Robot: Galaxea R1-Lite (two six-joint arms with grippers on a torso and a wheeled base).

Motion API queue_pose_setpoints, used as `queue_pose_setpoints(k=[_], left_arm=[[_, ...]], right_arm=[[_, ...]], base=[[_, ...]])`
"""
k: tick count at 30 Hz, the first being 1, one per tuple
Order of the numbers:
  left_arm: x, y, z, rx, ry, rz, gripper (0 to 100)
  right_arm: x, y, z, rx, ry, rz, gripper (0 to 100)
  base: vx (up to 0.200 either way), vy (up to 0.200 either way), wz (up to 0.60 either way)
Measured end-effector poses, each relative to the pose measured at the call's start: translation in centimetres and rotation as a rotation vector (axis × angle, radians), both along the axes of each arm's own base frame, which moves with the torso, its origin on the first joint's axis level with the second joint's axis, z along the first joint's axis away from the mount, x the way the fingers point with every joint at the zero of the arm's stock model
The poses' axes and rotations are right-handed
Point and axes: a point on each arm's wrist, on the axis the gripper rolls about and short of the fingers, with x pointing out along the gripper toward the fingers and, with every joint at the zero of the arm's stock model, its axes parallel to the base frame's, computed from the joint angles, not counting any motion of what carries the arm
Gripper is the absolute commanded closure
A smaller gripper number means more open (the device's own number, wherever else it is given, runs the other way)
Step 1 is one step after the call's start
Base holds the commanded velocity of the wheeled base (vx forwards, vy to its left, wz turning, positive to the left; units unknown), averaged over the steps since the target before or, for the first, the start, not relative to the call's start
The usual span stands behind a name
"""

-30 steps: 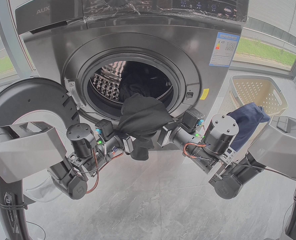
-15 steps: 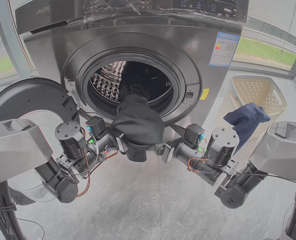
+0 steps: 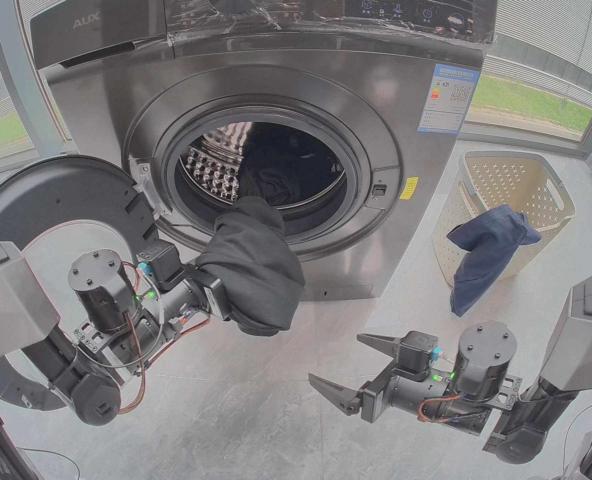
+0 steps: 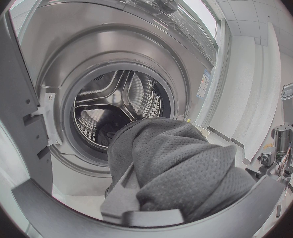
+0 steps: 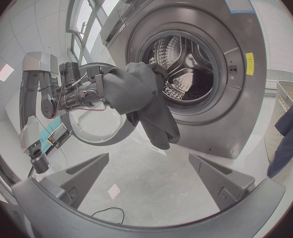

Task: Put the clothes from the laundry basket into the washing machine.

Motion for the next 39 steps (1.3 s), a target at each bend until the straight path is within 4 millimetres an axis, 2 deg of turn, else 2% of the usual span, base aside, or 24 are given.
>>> queue_pose_setpoints(k=[3, 10, 18, 27, 39], left_arm=[[-0.8, 0.5, 0.2, 0.004, 0.002, 0.003, 100], [-2.5, 1.5, 0.3, 0.018, 0.021, 0.007, 100], [-4.1, 2.6, 0.6, 0.024, 0.029, -0.005, 100], [-4.5, 3.0, 0.6, 0.027, 0.034, -0.009, 100], [-4.3, 3.3, 0.6, 0.026, 0.033, 0.005, 100]], right_arm=[[-0.1, -1.1, 0.3, 0.004, 0.006, -0.045, 0], [2.3, -3.6, 1.2, 0.04, -0.021, -0.205, 0], [3.9, -5.1, 1.9, 0.058, -0.047, -0.289, 0], [5.0, -5.6, 2.7, 0.085, -0.083, -0.326, 0], [5.1, -5.1, 2.8, 0.095, -0.088, -0.315, 0]], base=[[0.0, 0.0, 0.0], [0.0, 0.0, 0.0], [0.0, 0.0, 0.0], [0.0, 0.0, 0.0], [0.0, 0.0, 0.0]])
